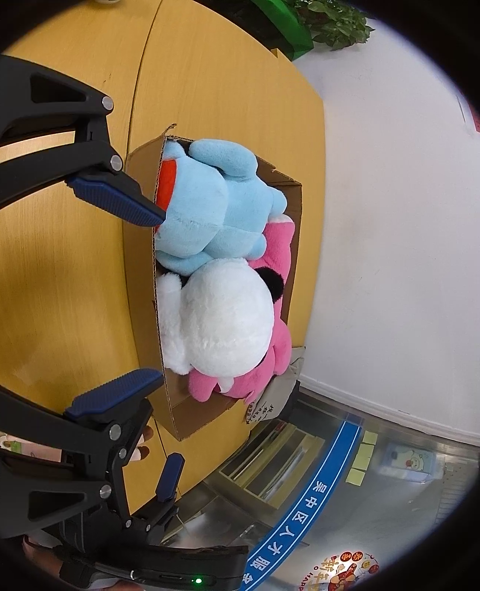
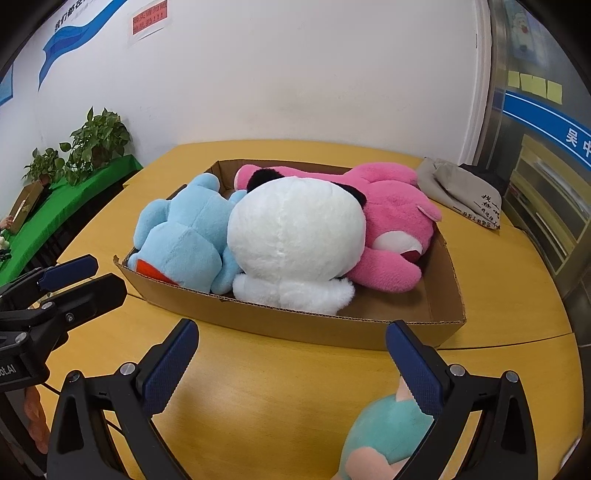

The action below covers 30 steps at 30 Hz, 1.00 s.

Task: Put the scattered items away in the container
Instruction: 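Move both open grippers toward the pink pig in the teal shirt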

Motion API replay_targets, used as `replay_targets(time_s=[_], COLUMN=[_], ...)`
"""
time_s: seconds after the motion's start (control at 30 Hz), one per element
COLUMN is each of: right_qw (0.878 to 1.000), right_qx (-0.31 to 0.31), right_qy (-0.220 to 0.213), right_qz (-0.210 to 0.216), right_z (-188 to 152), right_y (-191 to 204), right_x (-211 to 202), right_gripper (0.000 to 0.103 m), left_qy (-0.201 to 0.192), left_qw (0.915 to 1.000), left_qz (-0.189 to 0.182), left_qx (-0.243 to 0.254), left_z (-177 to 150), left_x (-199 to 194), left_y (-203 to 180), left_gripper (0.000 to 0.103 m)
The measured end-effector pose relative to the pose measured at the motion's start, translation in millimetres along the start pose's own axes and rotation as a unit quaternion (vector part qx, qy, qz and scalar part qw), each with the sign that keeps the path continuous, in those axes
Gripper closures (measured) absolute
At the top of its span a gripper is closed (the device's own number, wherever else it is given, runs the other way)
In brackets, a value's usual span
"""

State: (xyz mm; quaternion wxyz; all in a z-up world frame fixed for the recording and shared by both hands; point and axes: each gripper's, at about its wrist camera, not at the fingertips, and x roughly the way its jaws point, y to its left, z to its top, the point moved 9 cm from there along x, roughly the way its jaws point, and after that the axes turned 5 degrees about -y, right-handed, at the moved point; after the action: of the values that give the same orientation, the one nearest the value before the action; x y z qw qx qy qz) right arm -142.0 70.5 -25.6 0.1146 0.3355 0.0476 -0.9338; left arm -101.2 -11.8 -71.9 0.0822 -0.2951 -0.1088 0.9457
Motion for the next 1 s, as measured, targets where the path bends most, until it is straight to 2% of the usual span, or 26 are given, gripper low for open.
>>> replay_targets(time_s=[0.37, 1.0], right_qw=[1.000, 1.000], right_qx=[0.000, 0.006], right_qy=[-0.001, 0.000], right_qz=[0.005, 0.004], right_z=[-0.9, -3.6], right_y=[-0.5, -5.6], right_x=[0.4, -1.1], right_gripper=[0.000, 0.000], left_qy=[0.008, 0.012], left_qw=[0.9999, 0.9998], left_qz=[-0.014, -0.015], left_qx=[0.002, 0.003], left_z=[-4.3, -5.1], left_x=[5.6, 8.3], left_y=[-7.2, -8.3], left_gripper=[0.024, 0.024])
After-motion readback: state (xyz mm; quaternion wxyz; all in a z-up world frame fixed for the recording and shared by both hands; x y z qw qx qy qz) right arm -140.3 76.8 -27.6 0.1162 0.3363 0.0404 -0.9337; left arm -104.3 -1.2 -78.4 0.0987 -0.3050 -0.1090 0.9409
